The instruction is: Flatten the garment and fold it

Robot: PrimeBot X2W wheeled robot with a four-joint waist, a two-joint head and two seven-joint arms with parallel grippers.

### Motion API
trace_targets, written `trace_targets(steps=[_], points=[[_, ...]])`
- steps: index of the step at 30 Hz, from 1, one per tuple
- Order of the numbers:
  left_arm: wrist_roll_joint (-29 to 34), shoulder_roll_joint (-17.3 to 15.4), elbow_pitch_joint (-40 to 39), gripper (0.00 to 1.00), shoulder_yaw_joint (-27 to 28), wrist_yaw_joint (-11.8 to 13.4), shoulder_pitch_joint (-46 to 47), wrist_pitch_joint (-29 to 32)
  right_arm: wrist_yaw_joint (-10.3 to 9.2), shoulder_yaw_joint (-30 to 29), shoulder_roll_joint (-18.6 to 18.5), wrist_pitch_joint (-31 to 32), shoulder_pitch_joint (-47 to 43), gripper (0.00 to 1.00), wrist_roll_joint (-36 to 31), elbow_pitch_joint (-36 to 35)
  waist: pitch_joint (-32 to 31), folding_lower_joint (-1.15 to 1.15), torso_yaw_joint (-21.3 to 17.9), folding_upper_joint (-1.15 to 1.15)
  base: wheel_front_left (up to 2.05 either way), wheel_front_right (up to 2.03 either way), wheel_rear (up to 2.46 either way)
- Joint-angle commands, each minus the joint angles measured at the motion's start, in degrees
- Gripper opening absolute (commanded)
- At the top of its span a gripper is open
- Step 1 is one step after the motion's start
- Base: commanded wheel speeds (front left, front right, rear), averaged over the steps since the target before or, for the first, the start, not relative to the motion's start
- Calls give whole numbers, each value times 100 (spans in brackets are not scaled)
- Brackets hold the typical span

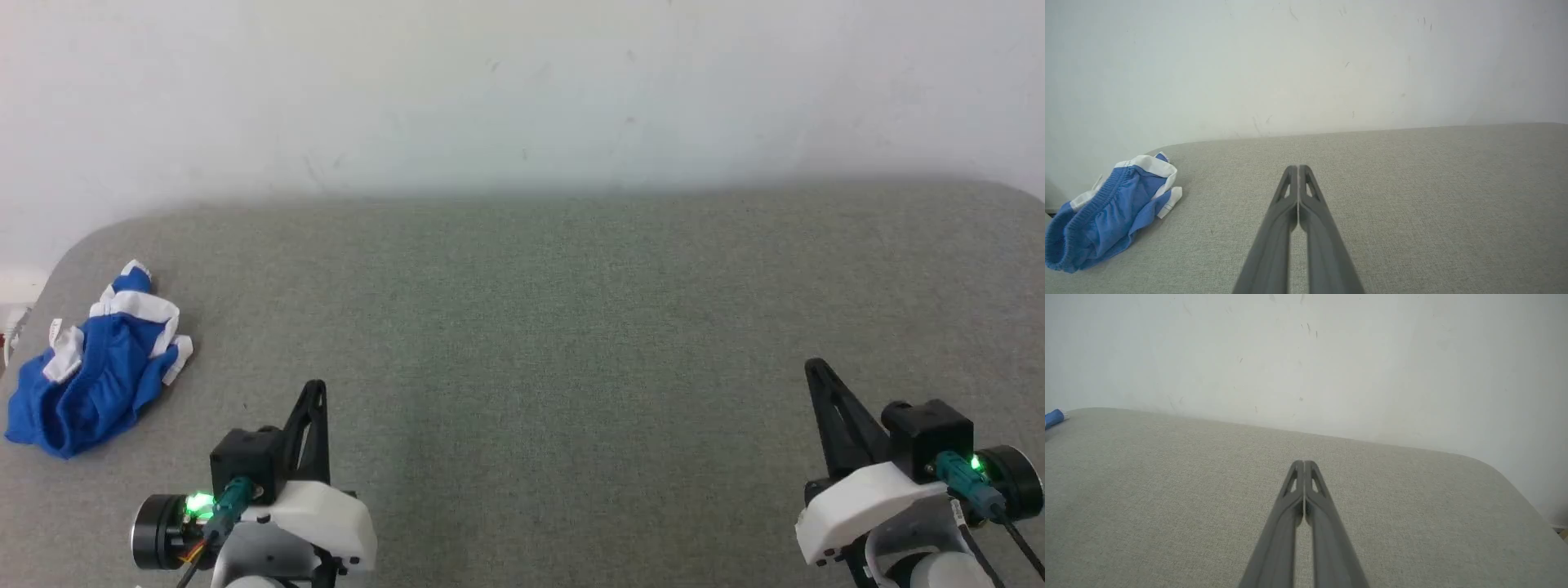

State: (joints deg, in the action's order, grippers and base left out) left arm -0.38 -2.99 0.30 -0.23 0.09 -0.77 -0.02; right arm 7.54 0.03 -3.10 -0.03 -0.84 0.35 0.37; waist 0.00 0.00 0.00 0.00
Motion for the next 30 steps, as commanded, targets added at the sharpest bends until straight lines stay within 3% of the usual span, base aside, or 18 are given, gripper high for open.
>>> trace_targets(steps=[1, 30], points=[[38, 12, -30, 0, 23, -9, 77, 2, -5, -3, 23, 3, 84, 0, -35, -37, 0, 0, 0, 0, 0, 0, 0], [38, 12, -30, 0, 23, -9, 77, 2, -5, -3, 23, 3, 84, 0, -35, -37, 0, 0, 0, 0, 0, 0, 0]])
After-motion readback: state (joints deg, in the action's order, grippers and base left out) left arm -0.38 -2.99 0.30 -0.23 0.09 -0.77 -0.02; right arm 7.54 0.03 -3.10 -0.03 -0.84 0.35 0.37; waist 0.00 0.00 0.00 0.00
